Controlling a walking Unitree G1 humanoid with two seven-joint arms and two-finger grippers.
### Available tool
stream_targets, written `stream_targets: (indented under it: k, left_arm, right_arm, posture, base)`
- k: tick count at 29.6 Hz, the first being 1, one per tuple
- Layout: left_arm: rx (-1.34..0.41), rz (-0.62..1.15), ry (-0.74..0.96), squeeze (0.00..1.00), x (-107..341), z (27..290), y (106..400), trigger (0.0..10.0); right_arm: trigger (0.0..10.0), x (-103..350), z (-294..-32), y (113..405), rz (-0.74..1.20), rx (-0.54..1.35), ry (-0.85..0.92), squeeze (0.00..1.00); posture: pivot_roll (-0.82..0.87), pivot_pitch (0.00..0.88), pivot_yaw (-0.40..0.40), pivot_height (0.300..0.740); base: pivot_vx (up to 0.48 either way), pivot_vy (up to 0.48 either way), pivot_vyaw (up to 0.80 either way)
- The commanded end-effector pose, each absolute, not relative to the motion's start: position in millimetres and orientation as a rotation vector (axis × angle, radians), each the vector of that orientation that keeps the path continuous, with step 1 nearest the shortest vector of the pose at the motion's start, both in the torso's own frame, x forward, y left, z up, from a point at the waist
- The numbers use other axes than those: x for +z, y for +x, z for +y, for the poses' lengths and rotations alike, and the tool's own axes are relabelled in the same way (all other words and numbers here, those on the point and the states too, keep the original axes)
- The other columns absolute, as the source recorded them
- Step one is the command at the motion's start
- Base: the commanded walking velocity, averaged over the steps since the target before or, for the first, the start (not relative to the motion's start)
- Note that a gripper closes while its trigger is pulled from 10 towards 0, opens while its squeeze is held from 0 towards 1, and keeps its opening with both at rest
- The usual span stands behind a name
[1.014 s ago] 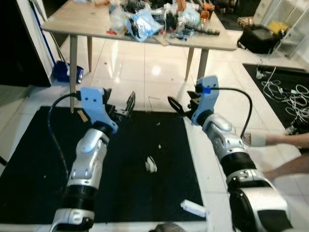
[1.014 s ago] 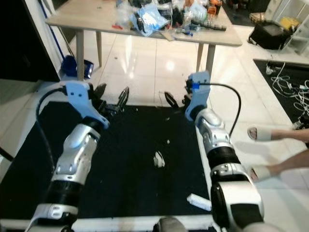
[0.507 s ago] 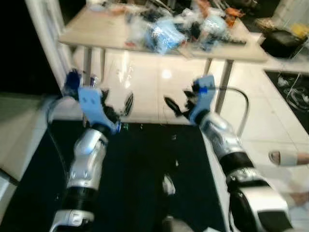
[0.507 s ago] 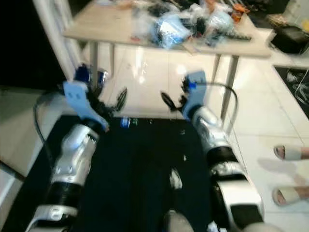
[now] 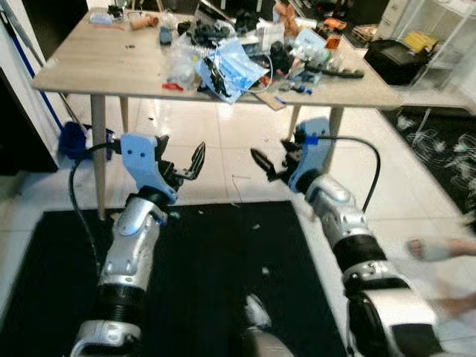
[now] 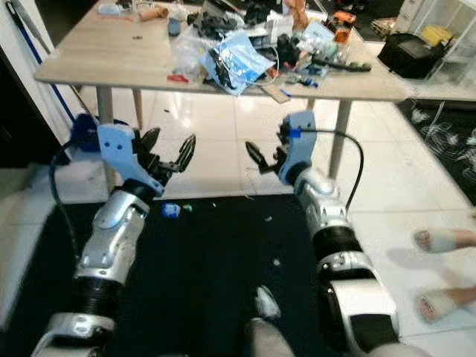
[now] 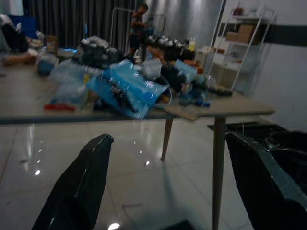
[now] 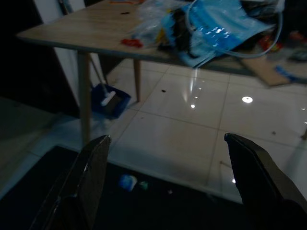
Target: Picking trash to rubbish bin
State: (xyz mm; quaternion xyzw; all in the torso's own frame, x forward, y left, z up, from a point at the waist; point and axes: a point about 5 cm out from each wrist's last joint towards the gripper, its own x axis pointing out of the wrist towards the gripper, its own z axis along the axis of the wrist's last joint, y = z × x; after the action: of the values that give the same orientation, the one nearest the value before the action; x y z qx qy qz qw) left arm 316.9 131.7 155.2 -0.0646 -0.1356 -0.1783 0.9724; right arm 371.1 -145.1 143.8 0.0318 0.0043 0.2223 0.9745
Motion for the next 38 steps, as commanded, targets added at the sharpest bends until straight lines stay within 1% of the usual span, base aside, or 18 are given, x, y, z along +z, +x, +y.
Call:
stream_targets:
  k: [1,12,19,30,32,38]
  left_arm:
    - [-0.365,-0.261,-0.118,0.00,151,131,316,10.0]
    - [-0.364,-0.264,-0.116,0.00,152,131,316,10.0]
    - [-0.356,-0.269,-0.105,0.00,152,132,316,10.0]
    - [-0.300,-0.277,-0.034,0.00,155,138,317,10.0]
    - [-0.266,-0.278,-0.008,0.00,156,144,318,10.0]
    - [-0.250,-0.283,0.009,0.00,157,147,319,10.0]
  right_arm:
    - [10.0,146,-144,372,0.002,0.448,0.061,0.00]
    - [10.0,146,-144,372,0.000,0.446,0.065,0.00]
    - [10.0,147,-144,372,-0.008,0.460,0.062,0.00]
    - [10.0,143,-145,366,0.025,0.569,-0.025,0.00]
    - [10.0,141,-149,363,0.058,0.638,-0.052,0.00]
    - [10.0,145,-153,361,0.062,0.697,-0.032,0.00]
  posture:
    - [-0.04,0.000,-0.062,0.740]
    - [-0.04,0.000,-0.065,0.740]
    - [-0.04,0.000,-0.065,0.740]
    - [-0.04,0.000,-0.065,0.740]
    - [-0.04,0.000,-0.064,0.740]
    - [-0.04,0.000,-0.062,0.740]
  base:
    - [0.480,0.000,-0.78]
    - [0.480,0.000,-0.78]
    - [0.480,0.000,0.00]
    - [0.480,0.000,0.00]
    - [0.480,0.000,0.00]
    - [0.480,0.000,0.00]
